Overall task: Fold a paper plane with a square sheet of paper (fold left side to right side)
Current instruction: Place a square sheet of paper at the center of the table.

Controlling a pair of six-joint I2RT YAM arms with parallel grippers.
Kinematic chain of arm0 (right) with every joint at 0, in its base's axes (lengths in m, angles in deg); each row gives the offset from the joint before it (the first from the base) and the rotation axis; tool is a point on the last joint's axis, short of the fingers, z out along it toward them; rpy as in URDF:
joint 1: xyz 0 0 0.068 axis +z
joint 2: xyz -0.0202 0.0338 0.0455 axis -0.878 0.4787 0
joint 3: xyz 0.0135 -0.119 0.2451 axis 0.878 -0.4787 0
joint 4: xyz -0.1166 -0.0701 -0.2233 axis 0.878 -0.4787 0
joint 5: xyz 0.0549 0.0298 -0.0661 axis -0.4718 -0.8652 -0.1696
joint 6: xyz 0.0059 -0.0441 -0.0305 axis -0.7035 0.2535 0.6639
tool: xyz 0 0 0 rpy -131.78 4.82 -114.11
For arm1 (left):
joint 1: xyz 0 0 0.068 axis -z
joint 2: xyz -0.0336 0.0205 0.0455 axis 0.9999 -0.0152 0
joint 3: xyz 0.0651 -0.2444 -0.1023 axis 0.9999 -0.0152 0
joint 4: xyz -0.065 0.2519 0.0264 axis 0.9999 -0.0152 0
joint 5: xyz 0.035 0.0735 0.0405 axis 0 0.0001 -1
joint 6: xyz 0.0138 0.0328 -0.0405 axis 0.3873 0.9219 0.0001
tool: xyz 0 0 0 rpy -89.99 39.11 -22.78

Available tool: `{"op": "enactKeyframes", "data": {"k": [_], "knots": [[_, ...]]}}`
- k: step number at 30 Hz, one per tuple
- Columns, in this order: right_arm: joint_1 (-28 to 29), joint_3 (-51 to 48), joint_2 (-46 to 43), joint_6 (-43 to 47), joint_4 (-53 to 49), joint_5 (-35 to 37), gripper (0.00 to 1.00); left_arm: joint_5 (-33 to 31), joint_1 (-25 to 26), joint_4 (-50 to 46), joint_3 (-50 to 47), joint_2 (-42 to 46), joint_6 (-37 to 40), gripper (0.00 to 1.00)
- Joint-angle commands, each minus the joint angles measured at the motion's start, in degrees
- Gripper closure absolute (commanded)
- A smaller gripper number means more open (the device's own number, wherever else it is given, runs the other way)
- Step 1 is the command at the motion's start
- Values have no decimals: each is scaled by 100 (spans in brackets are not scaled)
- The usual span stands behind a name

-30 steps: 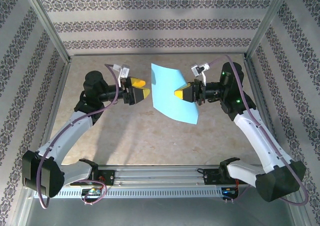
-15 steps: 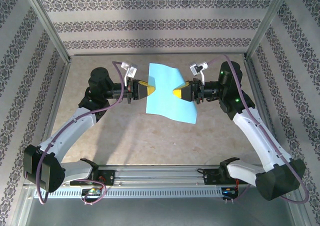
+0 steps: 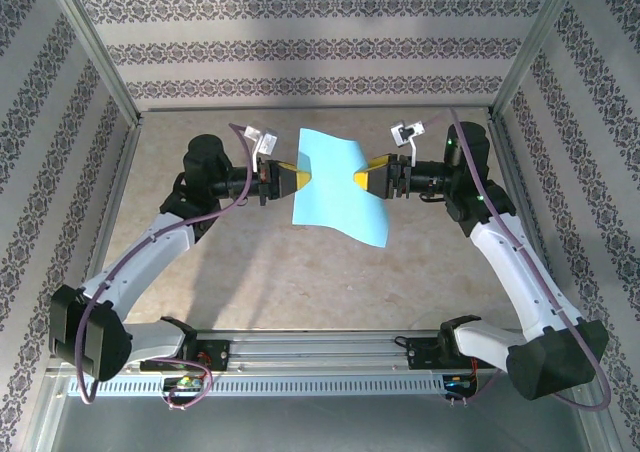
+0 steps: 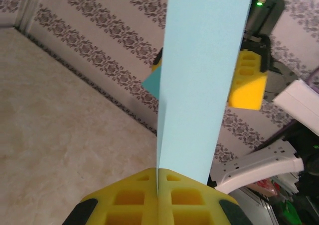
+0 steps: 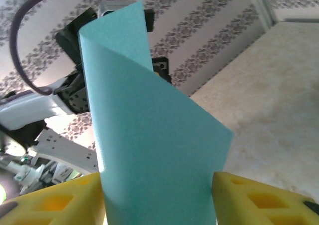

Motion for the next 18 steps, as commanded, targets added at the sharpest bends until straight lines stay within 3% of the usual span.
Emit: {"op": "enactKeyframes", "data": {"k": [1, 10, 15, 18], "knots": [[-130, -39, -17, 331, -497, 553, 35, -387, 52, -202, -94, -241, -266, 100], [-316, -545, 435, 289, -858, 1551, 30, -1121, 33, -673, -768, -1031, -580, 100], [-320, -1006, 872, 50, -682, 2096, 36, -1608, 27, -1286, -831, -1712, -394, 100], [-308, -1266, 1131, -204, -446, 2266, 46, -1816, 27, -1622, -740, -2133, -244, 100]]}}
